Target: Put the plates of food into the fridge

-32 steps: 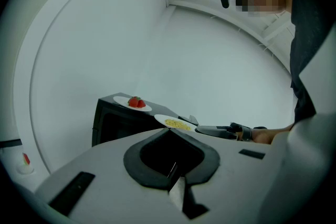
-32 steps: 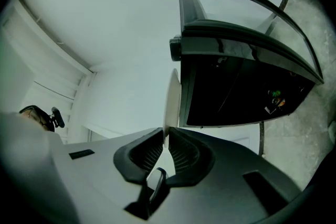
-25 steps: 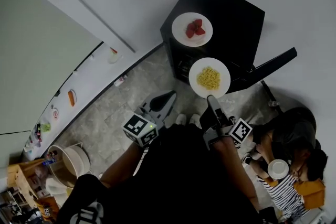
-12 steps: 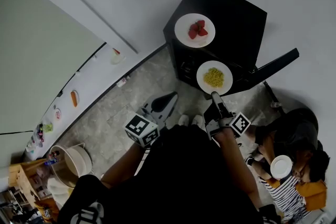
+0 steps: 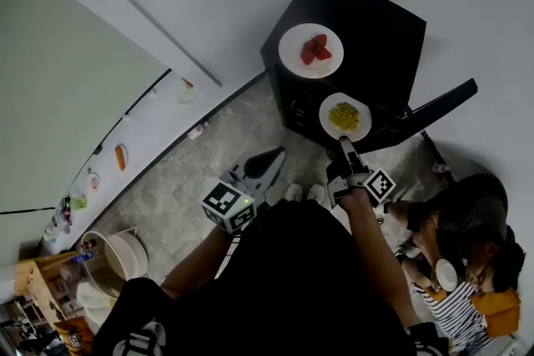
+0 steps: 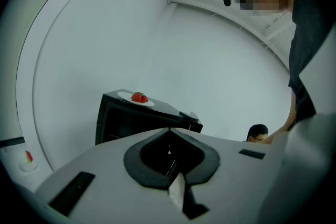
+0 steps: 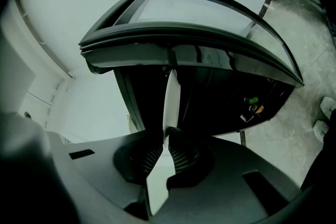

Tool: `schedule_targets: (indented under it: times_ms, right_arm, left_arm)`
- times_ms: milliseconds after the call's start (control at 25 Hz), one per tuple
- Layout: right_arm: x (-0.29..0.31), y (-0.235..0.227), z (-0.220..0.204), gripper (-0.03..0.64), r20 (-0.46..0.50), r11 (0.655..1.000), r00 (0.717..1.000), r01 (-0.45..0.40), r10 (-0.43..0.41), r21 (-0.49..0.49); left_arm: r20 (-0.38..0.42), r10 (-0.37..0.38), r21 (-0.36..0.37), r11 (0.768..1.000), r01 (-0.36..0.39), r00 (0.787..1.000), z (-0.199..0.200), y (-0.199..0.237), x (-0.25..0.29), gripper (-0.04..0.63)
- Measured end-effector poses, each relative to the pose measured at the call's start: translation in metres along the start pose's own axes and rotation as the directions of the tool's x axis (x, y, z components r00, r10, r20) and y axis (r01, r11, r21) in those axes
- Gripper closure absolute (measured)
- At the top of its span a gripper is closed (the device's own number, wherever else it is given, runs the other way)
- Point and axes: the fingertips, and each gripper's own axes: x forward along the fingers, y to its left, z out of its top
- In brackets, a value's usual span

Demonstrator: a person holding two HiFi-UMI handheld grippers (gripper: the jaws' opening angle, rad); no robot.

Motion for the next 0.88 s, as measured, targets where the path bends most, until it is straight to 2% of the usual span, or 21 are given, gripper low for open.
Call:
schedule_targets:
  times_ms: [360, 640, 880]
  right_arm:
    - [0.016, -0.021, 0.019, 0.569, 0.105, 0.998, 0.993, 0.040, -0.044, 0.044]
    - [0.028, -0.042, 0.031, 0.575, 0.176, 0.993, 0.979, 0.084, -0.098, 0.082]
    - [0.042, -0.046, 0.040, 0.580, 0.230, 0.991, 0.967, 0.088, -0.110, 0.105]
  left_arm:
    - [0.001, 0.005, 0.022, 1.000, -0.005, 1.000, 0.002, -0.001, 0.000, 0.572]
    - [-0.009, 0.016, 0.009, 1.000, -0.016, 1.000, -0.001, -0.002, -0.001, 0.572]
    - [-0.006, 0.026, -0.006, 1.000, -0.026, 1.000, -0.001, 0.001, 0.000, 0.572]
